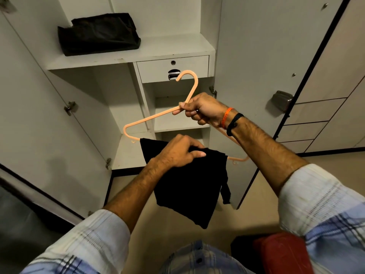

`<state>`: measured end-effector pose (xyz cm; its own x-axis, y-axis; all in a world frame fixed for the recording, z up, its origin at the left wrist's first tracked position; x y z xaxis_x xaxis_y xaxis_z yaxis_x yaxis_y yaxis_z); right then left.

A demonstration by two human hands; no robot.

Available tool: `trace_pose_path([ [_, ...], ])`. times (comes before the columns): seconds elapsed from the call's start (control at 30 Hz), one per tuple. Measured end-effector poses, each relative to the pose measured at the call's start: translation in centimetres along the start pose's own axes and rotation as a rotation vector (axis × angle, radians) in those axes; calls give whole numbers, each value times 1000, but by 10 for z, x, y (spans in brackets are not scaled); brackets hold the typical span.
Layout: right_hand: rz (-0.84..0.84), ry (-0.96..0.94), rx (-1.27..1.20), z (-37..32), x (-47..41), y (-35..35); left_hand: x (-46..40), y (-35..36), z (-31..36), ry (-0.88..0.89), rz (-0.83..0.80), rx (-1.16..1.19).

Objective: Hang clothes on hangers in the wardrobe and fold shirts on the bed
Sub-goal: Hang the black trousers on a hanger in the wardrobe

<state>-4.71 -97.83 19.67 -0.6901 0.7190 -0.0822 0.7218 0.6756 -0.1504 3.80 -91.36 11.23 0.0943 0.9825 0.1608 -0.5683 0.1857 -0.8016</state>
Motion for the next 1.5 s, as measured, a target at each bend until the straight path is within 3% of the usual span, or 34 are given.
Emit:
trace_pose_path([
  [0.27, -21, 2, -22, -3, 5, 3, -2, -5, 15, -133, 294, 93],
  [0.43, -41, -3, 1, -2, 5, 9, -14, 5, 26, -162, 127, -196],
  [0.57, -11, 10, -20, 7, 8, -1, -1, -5, -1, -201, 64, -65],
  [0.97, 55, 13, 86, 8, 3, -13, 28, -54, -57, -203, 205, -184],
  [1.13, 92, -16, 223, 7, 1, -8, 28, -62, -48, -196, 418, -76],
  [1.23, 54, -29, 234, 5, 0, -3, 30, -68, -36, -141, 627, -191],
  [1.33, 46, -35, 193, 3, -1, -2, 17, -67, -40, -285, 504, -309],
  [1.4, 43, -36, 186, 3, -2, -2, 11, -68, -48, -386, 351, -242],
  [1.5, 52, -30, 201, 3, -1, -5, 13, -65, -53, -380, 152, -76],
])
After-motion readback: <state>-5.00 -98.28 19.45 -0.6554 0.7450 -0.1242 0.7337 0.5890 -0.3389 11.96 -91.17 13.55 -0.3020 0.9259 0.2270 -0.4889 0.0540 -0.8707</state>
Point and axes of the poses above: each hand's wrist, its own x-axis away from the middle knuckle, its own y-axis out of the palm, z = x × y, the point moved 5 cm from there along -x, towards the middle knuckle, and after that the axes turned 11 degrees about -y, right-handed, at the moved point
